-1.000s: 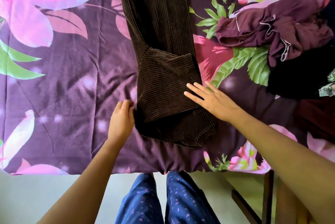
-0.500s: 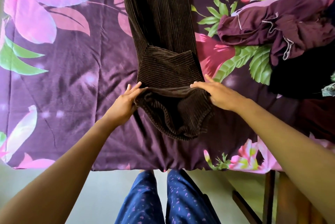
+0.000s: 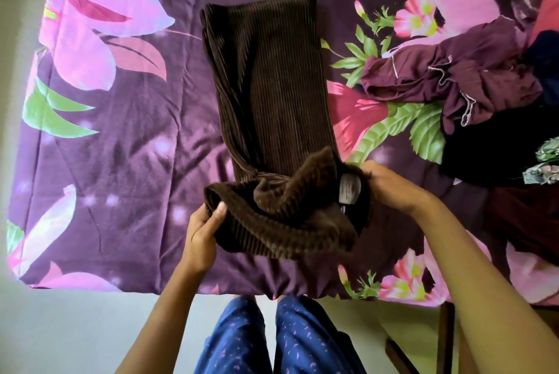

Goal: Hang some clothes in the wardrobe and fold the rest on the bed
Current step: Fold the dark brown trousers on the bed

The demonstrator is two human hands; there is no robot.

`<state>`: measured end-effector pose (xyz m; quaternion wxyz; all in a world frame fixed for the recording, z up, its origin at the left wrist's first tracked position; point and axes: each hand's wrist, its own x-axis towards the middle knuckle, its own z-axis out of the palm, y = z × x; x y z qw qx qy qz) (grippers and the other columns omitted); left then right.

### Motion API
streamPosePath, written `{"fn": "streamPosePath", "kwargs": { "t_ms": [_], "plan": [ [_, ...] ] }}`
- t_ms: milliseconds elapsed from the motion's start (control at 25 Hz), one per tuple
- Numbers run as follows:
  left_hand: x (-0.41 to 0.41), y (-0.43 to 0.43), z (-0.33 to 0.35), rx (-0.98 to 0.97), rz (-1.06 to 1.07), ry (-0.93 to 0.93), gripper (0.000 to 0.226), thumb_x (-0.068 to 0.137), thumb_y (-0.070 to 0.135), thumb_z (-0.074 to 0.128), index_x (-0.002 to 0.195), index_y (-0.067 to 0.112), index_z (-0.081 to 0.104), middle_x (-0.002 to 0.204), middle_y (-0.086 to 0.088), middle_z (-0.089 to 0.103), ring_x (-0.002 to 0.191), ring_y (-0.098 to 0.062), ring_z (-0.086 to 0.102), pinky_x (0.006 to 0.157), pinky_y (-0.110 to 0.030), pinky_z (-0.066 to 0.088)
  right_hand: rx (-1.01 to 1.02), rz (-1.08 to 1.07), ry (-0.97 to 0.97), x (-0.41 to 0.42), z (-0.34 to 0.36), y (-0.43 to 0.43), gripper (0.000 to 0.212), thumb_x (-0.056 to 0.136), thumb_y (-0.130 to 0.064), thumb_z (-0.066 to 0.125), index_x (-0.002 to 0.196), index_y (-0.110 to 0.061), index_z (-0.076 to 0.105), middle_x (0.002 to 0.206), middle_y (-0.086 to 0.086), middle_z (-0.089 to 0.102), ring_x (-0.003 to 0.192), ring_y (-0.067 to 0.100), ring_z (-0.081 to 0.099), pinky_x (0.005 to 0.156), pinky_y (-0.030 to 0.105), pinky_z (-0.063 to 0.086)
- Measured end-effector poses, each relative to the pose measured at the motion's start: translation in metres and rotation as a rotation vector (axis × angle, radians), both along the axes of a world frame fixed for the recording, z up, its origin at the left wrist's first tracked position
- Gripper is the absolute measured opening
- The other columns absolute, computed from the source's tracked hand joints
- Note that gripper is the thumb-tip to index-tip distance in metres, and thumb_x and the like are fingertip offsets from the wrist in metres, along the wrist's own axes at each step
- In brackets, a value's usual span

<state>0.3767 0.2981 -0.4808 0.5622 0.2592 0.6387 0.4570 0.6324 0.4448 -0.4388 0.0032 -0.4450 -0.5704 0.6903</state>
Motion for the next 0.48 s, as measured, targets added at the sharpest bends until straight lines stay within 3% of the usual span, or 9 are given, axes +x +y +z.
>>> {"fn": "streamPosePath", "kwargs": {
  "t_ms": [80, 160, 280, 400, 480],
  "plan": [
    [-0.004, 0.026, 0.007, 0.034, 0.040, -0.002, 0.028, 0.098, 0.006, 0.039, 0.092, 0.020, 0.062, 0.082, 0.018, 0.069, 0.081, 0.009, 0.058, 0.078, -0.008, 0.045, -0.001, -0.187, 0.069, -0.012, 0.002, 0.015, 0.023, 0.072, -0.005, 0.055, 0.051, -0.010, 0.061, 0.051, -0.011, 0.057, 0.053, -0.006, 0.049, 0.054, 0.013, 0.040],
    [-0.013, 0.063, -0.001, -0.015, 0.102, 0.019, 0.024, 0.100, 0.011, 0.036, 0.094, 0.019, 0.058, 0.089, 0.015, 0.065, 0.084, 0.008, 0.057, 0.079, -0.008, 0.044, 0.076, -0.340, 0.049, -0.026, -0.011, 0.039, 0.033, 0.081, 0.003, 0.057, 0.060, -0.018, 0.071, 0.056, -0.015, 0.063, 0.057, -0.009, 0.056, 0.061, 0.010, 0.044],
    [-0.025, 0.110, -0.034, -0.213, 0.216, 0.035, 0.027, 0.098, 0.039, 0.042, 0.100, 0.020, 0.061, 0.100, 0.004, 0.061, 0.094, -0.007, 0.056, 0.090, -0.025, 0.043, 0.202, -0.377, -0.146, -0.038, -0.072, 0.070, 0.010, 0.094, -0.026, 0.056, 0.100, -0.024, 0.064, 0.092, -0.007, 0.067, 0.093, 0.008, 0.063, 0.083, 0.027, 0.049],
    [-0.022, 0.116, -0.056, -0.401, 0.128, -0.182, 0.047, 0.091, 0.057, 0.045, 0.126, 0.028, 0.055, 0.115, 0.010, 0.061, 0.107, -0.010, 0.057, 0.096, -0.033, 0.044, -0.014, -0.407, -0.250, -0.039, -0.112, 0.068, 0.040, 0.084, -0.052, 0.061, 0.113, -0.023, 0.060, 0.112, -0.003, 0.066, 0.110, 0.018, 0.061, 0.100, 0.038, 0.046],
    [-0.017, 0.109, -0.057, -0.364, 0.018, -0.099, 0.039, 0.087, 0.045, 0.058, 0.121, 0.025, 0.057, 0.111, 0.010, 0.064, 0.101, -0.006, 0.061, 0.088, -0.026, 0.048, -0.049, -0.381, -0.267, -0.038, -0.116, 0.059, 0.055, 0.076, -0.048, 0.073, 0.121, -0.022, 0.056, 0.116, -0.005, 0.064, 0.109, 0.014, 0.060, 0.099, 0.034, 0.046]
  ]
}}
